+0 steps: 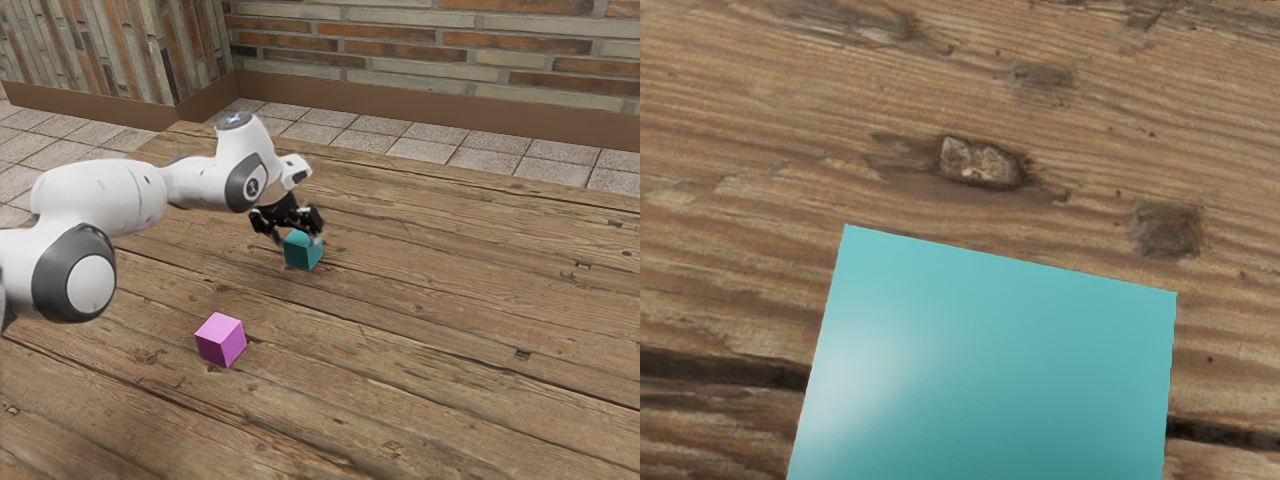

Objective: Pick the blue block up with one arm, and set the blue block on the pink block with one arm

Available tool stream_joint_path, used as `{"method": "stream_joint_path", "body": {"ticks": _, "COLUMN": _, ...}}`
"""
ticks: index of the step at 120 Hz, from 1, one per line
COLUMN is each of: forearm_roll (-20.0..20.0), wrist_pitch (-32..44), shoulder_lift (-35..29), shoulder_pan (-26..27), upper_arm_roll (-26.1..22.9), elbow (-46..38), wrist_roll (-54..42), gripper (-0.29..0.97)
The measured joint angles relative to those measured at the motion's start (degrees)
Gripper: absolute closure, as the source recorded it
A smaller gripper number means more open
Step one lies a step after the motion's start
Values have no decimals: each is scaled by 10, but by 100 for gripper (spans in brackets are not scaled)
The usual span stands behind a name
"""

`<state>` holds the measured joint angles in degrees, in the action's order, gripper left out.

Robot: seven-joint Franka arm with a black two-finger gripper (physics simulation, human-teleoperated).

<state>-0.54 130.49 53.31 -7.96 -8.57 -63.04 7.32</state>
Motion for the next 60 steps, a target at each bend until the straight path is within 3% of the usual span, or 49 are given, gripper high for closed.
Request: {"method": "stream_joint_path", "body": {"ticks": 60, "forearm_roll": -10, "wrist_pitch": 46, "shoulder_lift": 37, "shoulder_pan": 1, "upper_arm_roll": -3, "elbow": 25, "wrist_roll": -118, "gripper": 0}}
